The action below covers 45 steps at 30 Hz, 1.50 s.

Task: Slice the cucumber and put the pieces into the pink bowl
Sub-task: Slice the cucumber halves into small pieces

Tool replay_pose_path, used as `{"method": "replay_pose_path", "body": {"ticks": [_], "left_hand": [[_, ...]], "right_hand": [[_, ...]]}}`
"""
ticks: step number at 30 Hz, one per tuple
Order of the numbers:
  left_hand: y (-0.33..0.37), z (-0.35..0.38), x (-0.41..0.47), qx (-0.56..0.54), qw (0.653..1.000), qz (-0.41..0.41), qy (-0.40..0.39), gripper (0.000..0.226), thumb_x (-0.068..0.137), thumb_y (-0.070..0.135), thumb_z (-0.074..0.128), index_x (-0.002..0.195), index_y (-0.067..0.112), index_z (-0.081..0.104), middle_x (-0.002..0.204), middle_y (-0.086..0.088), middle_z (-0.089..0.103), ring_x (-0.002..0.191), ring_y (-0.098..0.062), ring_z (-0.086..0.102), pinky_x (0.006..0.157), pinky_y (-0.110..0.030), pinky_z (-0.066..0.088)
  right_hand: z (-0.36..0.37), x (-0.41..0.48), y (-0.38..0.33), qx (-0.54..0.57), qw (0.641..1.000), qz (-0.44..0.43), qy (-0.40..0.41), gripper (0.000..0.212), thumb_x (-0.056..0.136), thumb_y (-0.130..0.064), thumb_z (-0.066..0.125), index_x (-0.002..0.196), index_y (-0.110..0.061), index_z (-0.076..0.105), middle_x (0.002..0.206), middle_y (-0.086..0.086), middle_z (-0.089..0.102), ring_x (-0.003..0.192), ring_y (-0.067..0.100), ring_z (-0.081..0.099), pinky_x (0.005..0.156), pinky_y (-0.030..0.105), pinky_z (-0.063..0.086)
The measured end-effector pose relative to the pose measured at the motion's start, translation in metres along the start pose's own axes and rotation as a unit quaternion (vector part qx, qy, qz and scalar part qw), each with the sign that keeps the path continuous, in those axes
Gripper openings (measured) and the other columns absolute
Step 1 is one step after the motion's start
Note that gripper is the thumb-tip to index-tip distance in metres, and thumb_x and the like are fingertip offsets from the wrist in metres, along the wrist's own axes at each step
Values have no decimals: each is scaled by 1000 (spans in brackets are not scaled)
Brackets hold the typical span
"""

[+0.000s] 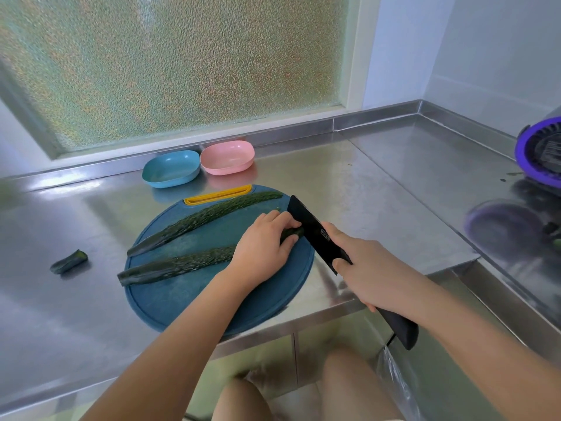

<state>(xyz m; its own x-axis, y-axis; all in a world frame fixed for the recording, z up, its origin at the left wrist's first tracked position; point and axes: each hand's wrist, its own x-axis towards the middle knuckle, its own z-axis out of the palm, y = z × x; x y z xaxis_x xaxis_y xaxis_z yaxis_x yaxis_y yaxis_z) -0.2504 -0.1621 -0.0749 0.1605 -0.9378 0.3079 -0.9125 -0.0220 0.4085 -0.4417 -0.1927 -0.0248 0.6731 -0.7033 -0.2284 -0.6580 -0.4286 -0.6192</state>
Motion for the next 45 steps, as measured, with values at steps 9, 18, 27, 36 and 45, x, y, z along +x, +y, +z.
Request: {"method": "replay_pose_path", "body": {"ticks": [9, 18, 27, 36, 45], "left_hand": [[2, -1, -3, 7, 1000, 0, 4, 22, 94, 27, 51, 115, 22, 55, 103, 2, 55, 99, -17, 49, 81, -29, 41], [1, -1, -3, 8, 1000, 0, 6, 19, 93, 26, 52, 109, 16, 55, 102, 2, 55, 98, -17, 49, 77, -24, 36], [2, -1, -3, -1, 1000, 7, 9, 20, 93, 25, 53, 113, 23, 54, 102, 4, 54, 99, -14, 49, 78, -23, 37], [0, 0, -1, 3, 1000, 7, 7, 20, 93, 27, 52, 112, 22, 55, 103, 4, 54, 99, -16, 48, 77, -26, 37], [-2, 2, 0, -6, 1000, 2, 5, 19, 92, 26, 53, 110, 19, 53, 104, 2, 55, 99, -18, 49, 80, -29, 40]], "right_hand": [[-8, 4, 3, 90, 996, 2, 16, 64, 98, -14, 38, 149, -46, 14, 55, -4, 54, 40, 17, 47, 49, 26, 47], [-18, -3, -1, 61, 998, -10, 10, 64, 98, -12, 38, 150, -42, 16, 67, -17, 41, 36, 15, 46, 56, 32, 51], [-18, 0, 3, 70, 997, -14, 5, 65, 98, -11, 38, 151, -41, 15, 67, -18, 34, 38, 16, 45, 51, 28, 48], [-28, 6, 8, 123, 992, -4, -26, 64, 97, -9, 42, 148, -44, 25, 54, -2, 47, 39, 15, 43, 45, 20, 41], [-12, 14, -1, 45, 999, -7, -19, 66, 98, -11, 37, 148, -47, 15, 64, -3, 54, 37, 16, 44, 48, 30, 48]]}}
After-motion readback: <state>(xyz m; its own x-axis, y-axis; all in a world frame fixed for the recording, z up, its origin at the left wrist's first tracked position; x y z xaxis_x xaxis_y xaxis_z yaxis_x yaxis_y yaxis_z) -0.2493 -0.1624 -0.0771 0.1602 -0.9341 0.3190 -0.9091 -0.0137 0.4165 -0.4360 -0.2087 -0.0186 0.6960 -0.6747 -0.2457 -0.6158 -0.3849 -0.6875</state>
